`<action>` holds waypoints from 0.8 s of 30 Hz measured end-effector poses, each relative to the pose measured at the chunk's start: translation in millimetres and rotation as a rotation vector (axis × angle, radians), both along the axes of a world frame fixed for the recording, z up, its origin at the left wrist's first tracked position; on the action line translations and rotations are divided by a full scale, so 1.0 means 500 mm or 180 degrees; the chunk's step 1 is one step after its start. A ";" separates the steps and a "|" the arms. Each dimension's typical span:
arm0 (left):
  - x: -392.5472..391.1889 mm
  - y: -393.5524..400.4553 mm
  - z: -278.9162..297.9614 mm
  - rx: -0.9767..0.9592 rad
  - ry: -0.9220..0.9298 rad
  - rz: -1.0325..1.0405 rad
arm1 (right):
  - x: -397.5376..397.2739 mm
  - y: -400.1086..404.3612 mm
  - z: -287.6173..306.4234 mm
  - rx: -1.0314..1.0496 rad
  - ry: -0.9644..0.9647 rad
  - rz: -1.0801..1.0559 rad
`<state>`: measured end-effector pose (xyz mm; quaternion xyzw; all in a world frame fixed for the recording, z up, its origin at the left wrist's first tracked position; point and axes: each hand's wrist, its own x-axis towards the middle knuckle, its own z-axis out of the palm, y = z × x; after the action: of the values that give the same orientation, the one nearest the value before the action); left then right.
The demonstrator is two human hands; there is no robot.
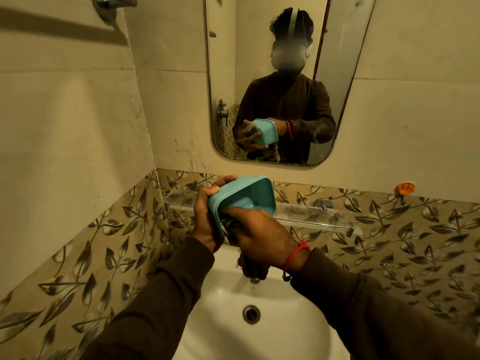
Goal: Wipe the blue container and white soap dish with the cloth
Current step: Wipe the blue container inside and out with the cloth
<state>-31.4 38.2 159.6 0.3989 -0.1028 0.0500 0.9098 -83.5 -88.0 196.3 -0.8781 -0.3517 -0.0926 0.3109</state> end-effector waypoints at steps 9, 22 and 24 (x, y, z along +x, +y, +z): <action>0.008 -0.019 -0.008 -0.0021 -0.0205 0.0182 | 0.028 0.010 0.019 0.1859 0.1294 -0.0502; -0.001 -0.035 -0.028 0.0655 -0.0014 0.0823 | -0.003 -0.008 0.048 0.3347 0.2904 0.1070; -0.014 -0.036 -0.043 0.0720 0.0124 0.0879 | 0.003 -0.009 0.046 0.1900 0.1672 0.0424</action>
<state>-38.6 20.3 137.9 0.5100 -0.0343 0.1549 0.8454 -81.8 -92.2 219.3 -0.7183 -0.2741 0.0572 0.6369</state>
